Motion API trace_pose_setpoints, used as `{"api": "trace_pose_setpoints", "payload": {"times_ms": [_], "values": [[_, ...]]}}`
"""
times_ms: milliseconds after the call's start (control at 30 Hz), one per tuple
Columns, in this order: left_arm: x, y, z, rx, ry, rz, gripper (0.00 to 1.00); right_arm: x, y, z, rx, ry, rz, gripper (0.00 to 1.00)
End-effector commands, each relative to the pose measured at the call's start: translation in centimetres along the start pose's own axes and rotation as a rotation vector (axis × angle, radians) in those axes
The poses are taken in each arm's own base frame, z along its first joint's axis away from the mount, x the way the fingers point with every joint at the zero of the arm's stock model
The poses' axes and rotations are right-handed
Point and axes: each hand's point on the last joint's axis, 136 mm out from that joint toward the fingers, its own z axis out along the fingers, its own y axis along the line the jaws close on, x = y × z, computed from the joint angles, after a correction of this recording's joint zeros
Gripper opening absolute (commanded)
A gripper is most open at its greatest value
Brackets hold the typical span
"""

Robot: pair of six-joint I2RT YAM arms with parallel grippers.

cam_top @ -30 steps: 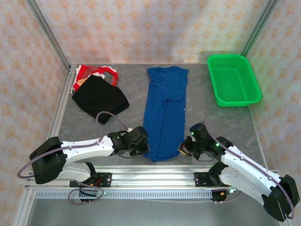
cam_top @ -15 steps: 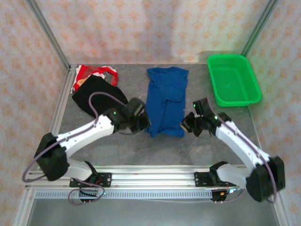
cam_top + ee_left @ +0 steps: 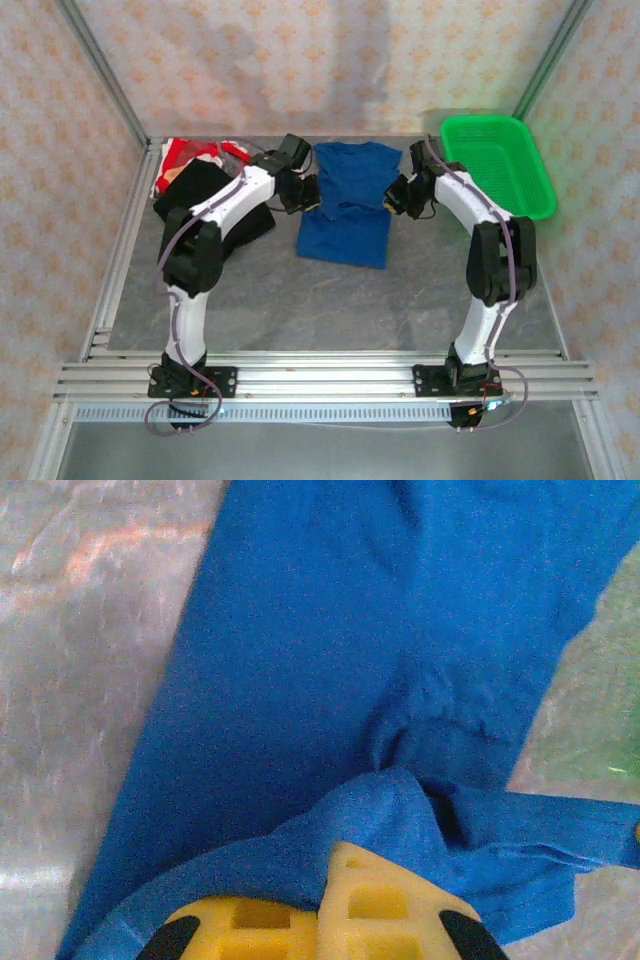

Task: Fold and stack the t-shirts

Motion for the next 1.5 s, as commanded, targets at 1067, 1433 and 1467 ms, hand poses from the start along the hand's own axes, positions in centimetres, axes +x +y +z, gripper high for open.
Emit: {"api": "trace_pose_setpoints", "payload": {"times_ms": [1067,1433,1467], "values": [[-9.9,-1.4,-4.5,0.165,-0.122,-0.056,0.66,-0.2,0.0,-4.5,-0.362,-0.077,0.085,0.63],[2.7,7.0,-0.3,0.146,0.102,-0.027,0.59,10.8,-3.3,0.7,-0.281,0.057,0.076,0.62],[3.1,7.6,0.2,0.137,0.109,-0.031,0.58,11.0,-3.6,1.2,-0.275,0.062,0.085,0.61]]}}
